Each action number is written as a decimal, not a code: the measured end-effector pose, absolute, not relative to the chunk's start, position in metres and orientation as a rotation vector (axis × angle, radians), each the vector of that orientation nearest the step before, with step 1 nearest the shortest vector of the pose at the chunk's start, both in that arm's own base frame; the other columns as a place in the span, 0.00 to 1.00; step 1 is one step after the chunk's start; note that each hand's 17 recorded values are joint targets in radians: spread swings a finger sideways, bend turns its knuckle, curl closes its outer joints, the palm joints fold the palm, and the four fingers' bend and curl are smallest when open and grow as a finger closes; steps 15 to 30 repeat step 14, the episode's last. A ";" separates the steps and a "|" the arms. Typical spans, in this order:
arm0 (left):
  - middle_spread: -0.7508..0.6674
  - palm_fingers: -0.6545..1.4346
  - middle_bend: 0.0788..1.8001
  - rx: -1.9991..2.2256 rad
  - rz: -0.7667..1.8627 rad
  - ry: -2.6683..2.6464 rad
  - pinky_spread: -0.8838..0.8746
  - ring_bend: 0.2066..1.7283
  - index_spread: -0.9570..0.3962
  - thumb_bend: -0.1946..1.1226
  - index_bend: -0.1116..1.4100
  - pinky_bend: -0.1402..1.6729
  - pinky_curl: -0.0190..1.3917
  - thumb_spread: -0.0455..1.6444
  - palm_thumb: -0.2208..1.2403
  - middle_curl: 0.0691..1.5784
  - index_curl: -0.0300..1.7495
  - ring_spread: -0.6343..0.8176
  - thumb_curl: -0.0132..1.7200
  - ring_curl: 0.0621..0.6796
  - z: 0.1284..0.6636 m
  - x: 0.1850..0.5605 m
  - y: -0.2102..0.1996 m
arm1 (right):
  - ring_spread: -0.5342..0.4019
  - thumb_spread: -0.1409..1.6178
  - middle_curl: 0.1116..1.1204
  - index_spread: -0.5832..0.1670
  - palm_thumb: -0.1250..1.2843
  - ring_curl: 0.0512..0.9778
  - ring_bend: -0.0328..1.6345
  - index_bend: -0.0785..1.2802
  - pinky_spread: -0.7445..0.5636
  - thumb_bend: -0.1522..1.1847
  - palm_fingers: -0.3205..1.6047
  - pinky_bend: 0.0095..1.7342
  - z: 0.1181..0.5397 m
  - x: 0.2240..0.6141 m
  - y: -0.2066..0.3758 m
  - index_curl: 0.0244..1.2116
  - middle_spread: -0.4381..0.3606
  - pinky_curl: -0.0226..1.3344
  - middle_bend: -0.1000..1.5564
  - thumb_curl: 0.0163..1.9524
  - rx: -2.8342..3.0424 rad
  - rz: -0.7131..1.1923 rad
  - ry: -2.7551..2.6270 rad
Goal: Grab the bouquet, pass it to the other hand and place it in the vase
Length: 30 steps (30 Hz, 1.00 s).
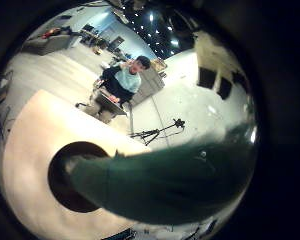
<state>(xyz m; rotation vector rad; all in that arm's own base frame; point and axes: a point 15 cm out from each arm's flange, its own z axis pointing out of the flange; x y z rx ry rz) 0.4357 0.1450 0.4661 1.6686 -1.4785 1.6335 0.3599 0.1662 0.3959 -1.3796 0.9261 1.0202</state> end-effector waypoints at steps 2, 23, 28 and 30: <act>0.90 0.19 0.01 1.715 1.664 -1.450 0.84 0.21 0.79 0.11 0.20 0.29 0.22 0.48 0.29 0.24 0.05 0.81 0.24 0.26 0.464 0.429 0.158 | 0.71 0.62 0.14 0.37 0.72 0.22 0.16 0.20 0.76 0.10 0.23 0.15 0.395 0.360 0.167 0.27 0.66 0.25 0.16 0.27 -1.377 1.026 0.926; 0.95 0.23 0.04 1.849 1.666 -1.297 0.89 0.14 0.78 0.12 0.15 0.24 0.20 0.46 0.28 0.07 0.07 0.88 0.21 0.22 0.419 0.346 0.218 | 0.71 0.62 0.13 0.37 0.72 0.22 0.16 0.20 0.76 0.10 0.24 0.14 0.394 0.350 0.186 0.28 0.66 0.25 0.16 0.28 -1.407 1.067 0.894; 0.95 0.23 0.04 1.849 1.666 -1.297 0.89 0.14 0.78 0.12 0.15 0.24 0.20 0.46 0.28 0.07 0.07 0.88 0.21 0.22 0.419 0.346 0.218 | 0.71 0.62 0.13 0.37 0.72 0.22 0.16 0.20 0.76 0.10 0.24 0.14 0.394 0.350 0.186 0.28 0.66 0.25 0.16 0.28 -1.407 1.067 0.894; 0.95 0.23 0.04 1.849 1.666 -1.297 0.89 0.14 0.78 0.12 0.15 0.24 0.20 0.46 0.28 0.07 0.07 0.88 0.21 0.22 0.419 0.346 0.218 | 0.71 0.62 0.13 0.37 0.72 0.22 0.16 0.20 0.76 0.10 0.24 0.14 0.394 0.350 0.186 0.28 0.66 0.25 0.16 0.28 -1.407 1.067 0.894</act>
